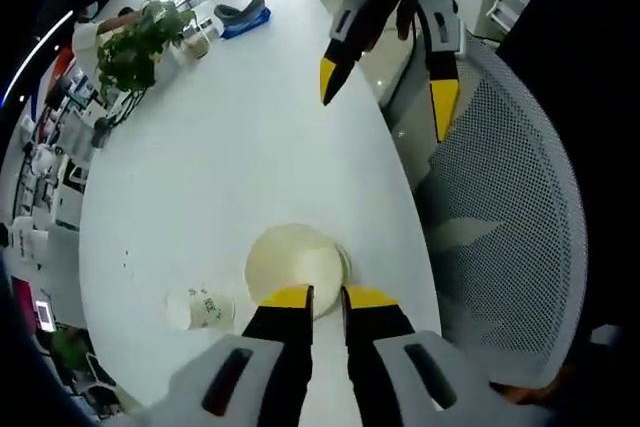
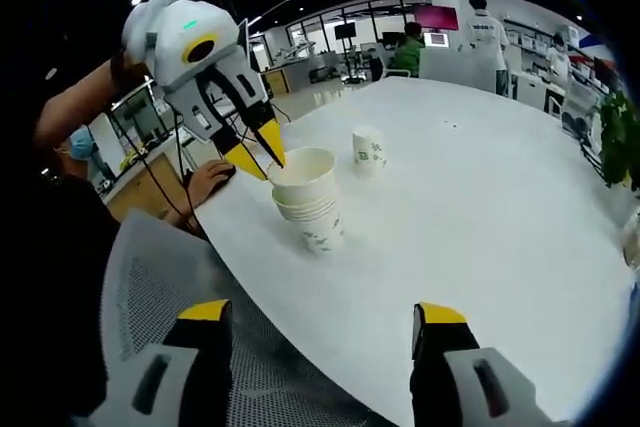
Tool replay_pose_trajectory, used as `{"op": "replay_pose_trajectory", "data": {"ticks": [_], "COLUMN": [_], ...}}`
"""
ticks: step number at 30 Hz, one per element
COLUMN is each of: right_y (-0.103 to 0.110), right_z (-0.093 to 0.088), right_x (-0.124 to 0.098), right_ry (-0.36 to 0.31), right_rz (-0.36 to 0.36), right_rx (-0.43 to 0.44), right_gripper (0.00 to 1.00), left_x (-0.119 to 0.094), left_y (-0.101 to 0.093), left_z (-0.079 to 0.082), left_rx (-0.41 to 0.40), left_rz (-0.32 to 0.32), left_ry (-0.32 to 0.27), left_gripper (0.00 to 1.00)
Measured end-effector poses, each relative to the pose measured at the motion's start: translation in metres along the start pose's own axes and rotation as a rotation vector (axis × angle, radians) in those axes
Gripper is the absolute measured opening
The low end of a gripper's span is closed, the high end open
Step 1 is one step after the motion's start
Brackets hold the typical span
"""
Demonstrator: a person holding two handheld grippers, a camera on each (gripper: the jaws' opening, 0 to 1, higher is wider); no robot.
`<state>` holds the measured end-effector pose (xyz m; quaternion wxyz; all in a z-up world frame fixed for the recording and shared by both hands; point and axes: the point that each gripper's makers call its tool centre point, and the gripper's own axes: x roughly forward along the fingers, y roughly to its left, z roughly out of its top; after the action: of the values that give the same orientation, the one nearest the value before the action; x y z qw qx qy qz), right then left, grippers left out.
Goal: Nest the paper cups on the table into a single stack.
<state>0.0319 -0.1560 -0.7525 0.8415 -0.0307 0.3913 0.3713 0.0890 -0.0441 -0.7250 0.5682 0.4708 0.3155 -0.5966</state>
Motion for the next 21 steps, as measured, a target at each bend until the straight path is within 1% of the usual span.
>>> {"op": "replay_pose_trajectory", "data": {"ticks": [7, 10, 13, 18, 21], "right_y": [0.001, 0.001, 0.002, 0.002, 0.003], "right_z": [-0.001, -0.001, -0.001, -0.001, -0.001], "right_x": [0.001, 0.001, 0.000, -0.001, 0.000], "right_ry": [-0.001, -0.001, 0.000, 0.002, 0.004], "right_rz": [-0.001, 0.000, -0.002, -0.002, -0.002], "right_rx": [0.000, -0.001, 0.001, -0.002, -0.005], "right_gripper": [0.73, 0.73, 0.73, 0.73, 0.73], "left_x": [-0.005, -0.003, -0.006, -0.013, -0.016], "left_y": [0.002, 0.003, 0.002, 0.003, 0.007], "left_z": [0.003, 0.000, 0.000, 0.002, 0.002], "left_rx": [-0.011, -0.009, -0.020, -0.061, -0.112], "left_rz": [0.010, 0.020, 0.020, 0.029, 0.043], "left_ry": [-0.015, -0.008, -0.015, -0.055, -0.095], "left_gripper": [0.12, 0.14, 0.16, 0.18, 0.21]}}
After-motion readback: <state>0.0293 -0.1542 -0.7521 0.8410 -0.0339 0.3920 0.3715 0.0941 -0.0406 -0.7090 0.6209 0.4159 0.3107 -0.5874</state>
